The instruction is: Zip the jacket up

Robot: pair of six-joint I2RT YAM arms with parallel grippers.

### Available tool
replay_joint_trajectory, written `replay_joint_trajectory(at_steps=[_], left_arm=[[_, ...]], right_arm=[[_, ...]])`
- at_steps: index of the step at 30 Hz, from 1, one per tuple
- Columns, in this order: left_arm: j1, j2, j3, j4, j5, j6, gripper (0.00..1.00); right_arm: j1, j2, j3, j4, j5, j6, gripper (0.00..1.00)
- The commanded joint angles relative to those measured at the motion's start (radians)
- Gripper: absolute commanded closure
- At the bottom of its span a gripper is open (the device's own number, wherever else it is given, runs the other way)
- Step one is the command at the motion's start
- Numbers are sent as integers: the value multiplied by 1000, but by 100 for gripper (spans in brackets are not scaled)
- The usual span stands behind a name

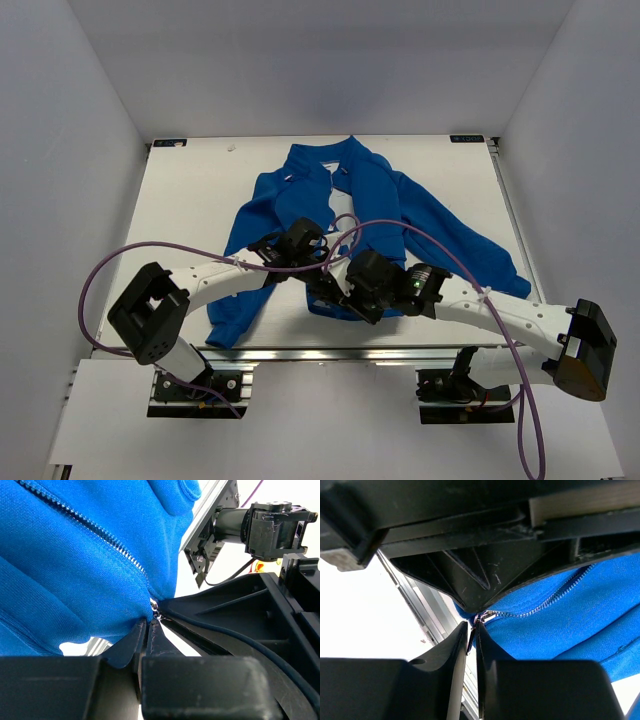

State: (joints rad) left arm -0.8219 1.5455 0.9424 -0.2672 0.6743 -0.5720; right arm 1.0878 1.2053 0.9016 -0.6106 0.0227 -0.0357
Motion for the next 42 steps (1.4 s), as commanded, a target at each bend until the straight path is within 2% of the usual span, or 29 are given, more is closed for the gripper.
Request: replay_joint_trajectory(at_steps=[1,7,8,11,13,14,16,19,22,26,33,39,42], left_arm=[[-14,-38,16,-4,48,26,100],[-14,-36,18,-17,45,37,100],[-14,-36,18,-17,48,37,100],[-14,-38,19,-21,54,44,100],[-14,-38,19,-27,54,49,100],[-14,-38,19,-30,53,50,100],[-14,-38,19,-33,56,55,100],[-13,-39,19,-33,64,60,100],[-14,-38,19,-33,67,63,100],[-14,-38,18,-36,74,64,100],[-14,-41,18,-40,99,66,100],[-14,-48,30,-75,103,78,100],[-14,-64,35,-81,108,81,100]], right_arm=[[-17,3,49,28,-15,28,83],[-37,-4,45,2,-47,28,82],[-40,-4,43,0,-53,28,90],[-51,5,46,-11,-53,28,100],[-54,16,46,-12,-63,26,99],[-58,19,51,-15,-63,28,94],[-60,25,51,-18,-56,28,100],[-62,23,46,-9,-29,28,100],[-62,23,43,5,38,45,100],[-62,7,33,32,237,79,100],[-62,-72,-13,142,339,79,100],[-62,-76,-52,236,474,80,100],[-62,-70,-50,279,482,65,100]])
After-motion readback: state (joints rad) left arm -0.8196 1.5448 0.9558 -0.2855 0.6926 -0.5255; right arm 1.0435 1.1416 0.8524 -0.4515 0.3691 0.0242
